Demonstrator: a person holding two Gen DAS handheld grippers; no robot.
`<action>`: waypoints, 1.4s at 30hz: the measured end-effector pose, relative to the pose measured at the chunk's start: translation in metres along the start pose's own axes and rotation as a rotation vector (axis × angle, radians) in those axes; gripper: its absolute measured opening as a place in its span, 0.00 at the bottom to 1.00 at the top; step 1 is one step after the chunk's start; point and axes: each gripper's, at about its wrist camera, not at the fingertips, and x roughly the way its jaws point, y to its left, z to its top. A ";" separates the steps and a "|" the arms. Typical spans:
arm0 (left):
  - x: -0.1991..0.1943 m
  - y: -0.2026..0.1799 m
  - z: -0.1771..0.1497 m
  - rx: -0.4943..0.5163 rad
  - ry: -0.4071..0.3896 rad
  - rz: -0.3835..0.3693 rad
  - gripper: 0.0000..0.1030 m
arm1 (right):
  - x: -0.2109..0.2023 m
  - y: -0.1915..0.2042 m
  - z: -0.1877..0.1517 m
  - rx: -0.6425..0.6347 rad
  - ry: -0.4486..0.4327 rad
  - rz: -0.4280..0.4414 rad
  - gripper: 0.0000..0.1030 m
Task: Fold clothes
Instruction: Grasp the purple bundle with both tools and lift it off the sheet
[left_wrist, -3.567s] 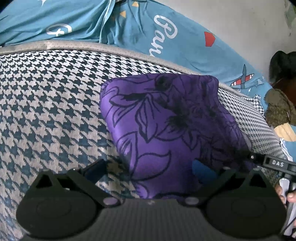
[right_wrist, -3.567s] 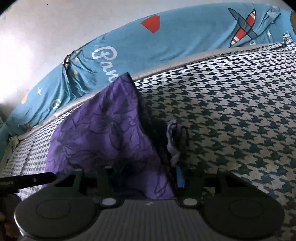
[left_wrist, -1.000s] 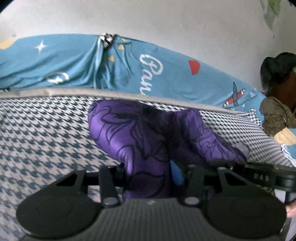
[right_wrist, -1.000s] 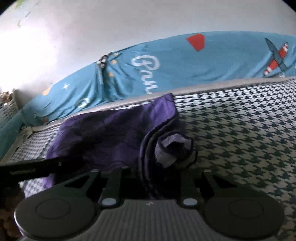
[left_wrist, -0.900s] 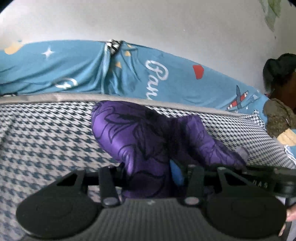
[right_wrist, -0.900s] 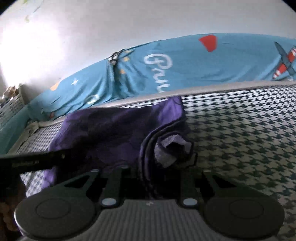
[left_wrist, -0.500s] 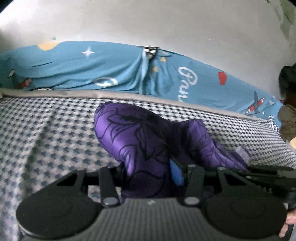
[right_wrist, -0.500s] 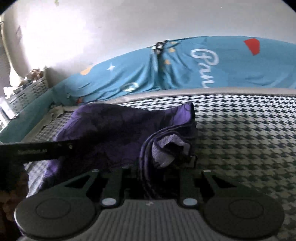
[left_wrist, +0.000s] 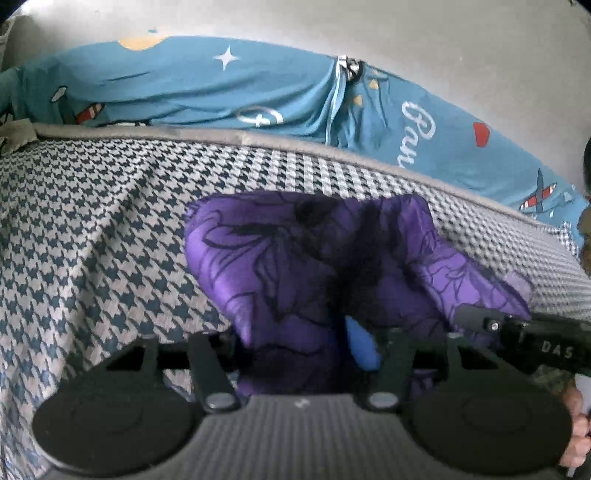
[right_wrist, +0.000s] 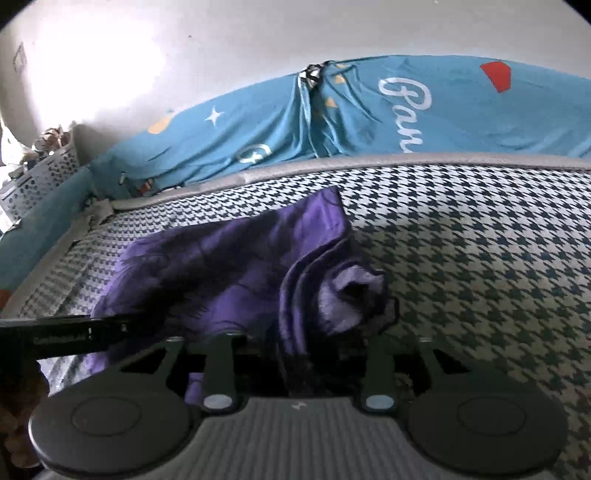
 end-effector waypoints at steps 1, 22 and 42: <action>0.002 -0.001 -0.002 0.002 0.005 0.003 0.65 | 0.001 -0.001 0.000 0.006 0.005 -0.008 0.49; 0.024 0.001 -0.015 -0.045 0.082 -0.008 1.00 | 0.012 -0.032 -0.006 0.197 0.083 -0.049 0.80; 0.016 -0.002 -0.017 -0.043 0.001 -0.035 0.52 | 0.014 -0.008 0.005 0.135 0.039 0.039 0.23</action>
